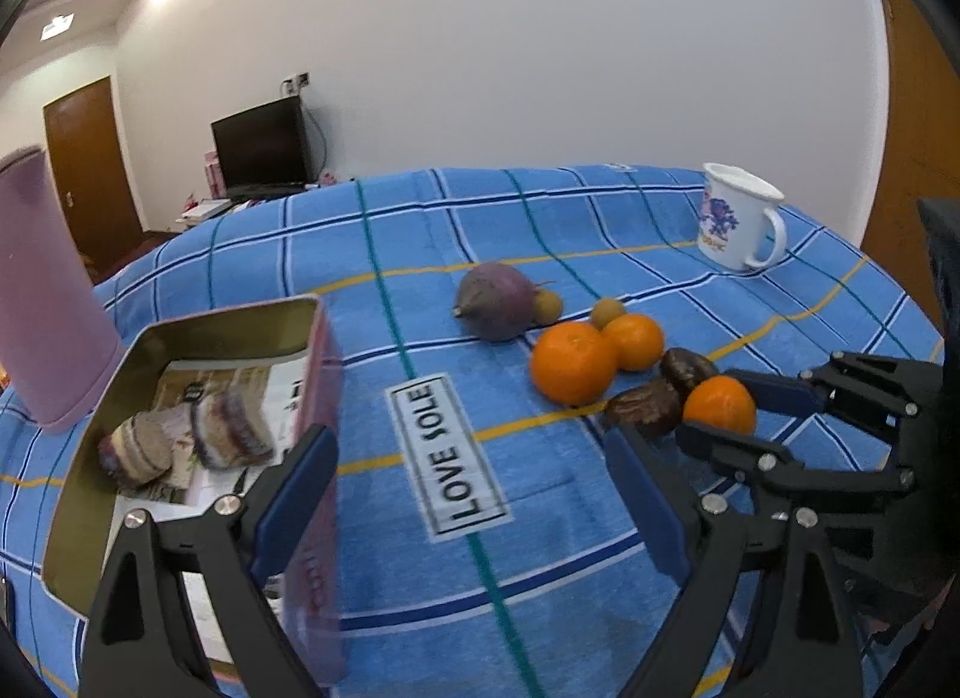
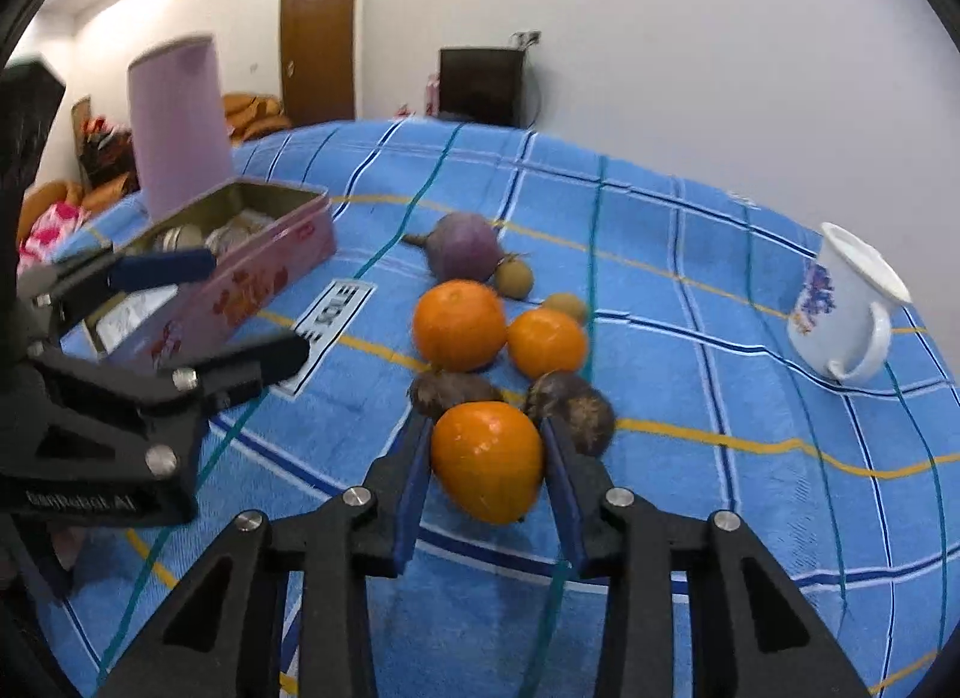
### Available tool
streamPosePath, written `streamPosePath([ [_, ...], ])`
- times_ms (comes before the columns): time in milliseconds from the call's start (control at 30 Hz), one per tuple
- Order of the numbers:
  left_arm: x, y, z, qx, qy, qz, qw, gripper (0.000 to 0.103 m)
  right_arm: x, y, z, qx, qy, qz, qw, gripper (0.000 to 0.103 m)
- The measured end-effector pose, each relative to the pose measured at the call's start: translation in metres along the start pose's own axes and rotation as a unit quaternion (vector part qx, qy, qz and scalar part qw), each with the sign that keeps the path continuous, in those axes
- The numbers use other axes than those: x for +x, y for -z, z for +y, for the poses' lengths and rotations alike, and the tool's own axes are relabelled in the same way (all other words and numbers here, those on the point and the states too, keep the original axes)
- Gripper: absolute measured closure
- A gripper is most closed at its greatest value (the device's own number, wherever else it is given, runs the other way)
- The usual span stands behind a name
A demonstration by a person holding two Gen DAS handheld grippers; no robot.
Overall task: Organize fruits
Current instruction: 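Grasp an orange with the right tool while the left tool grasps a dark round fruit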
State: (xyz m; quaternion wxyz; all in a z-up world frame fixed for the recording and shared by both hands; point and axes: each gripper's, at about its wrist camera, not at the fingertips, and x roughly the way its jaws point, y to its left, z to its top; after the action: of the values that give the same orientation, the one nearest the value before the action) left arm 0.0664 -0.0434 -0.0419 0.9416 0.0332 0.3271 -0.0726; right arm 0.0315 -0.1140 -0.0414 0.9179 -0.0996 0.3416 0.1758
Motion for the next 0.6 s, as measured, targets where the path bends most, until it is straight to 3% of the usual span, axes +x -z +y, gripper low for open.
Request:
streamPosePath([
  [300, 0.017, -0.009, -0.033, 0.013, 0.046, 0.021, 0.9987, 0.012, -0.007, 0.001, -0.041, 0.07, 0.052, -0.021, 0.996, 0.065],
  [400, 0.026, -0.008, -0.045, 0.019, 0.069, 0.036, 0.9968, 0.019, -0.009, 0.002, -0.049, 0.083, 0.051, -0.025, 0.995, 0.065],
  [500, 0.036, -0.01, -0.05, 0.012, 0.094, 0.058, 0.9938, 0.037, -0.012, 0.003, -0.051, 0.087, 0.054, -0.029, 0.994, 0.065],
  [600, 0.045, -0.01, -0.053, 0.007, 0.109, 0.076, 0.9911, 0.04, -0.013, 0.004, -0.056, 0.1, 0.049, -0.032, 0.993, 0.065],
])
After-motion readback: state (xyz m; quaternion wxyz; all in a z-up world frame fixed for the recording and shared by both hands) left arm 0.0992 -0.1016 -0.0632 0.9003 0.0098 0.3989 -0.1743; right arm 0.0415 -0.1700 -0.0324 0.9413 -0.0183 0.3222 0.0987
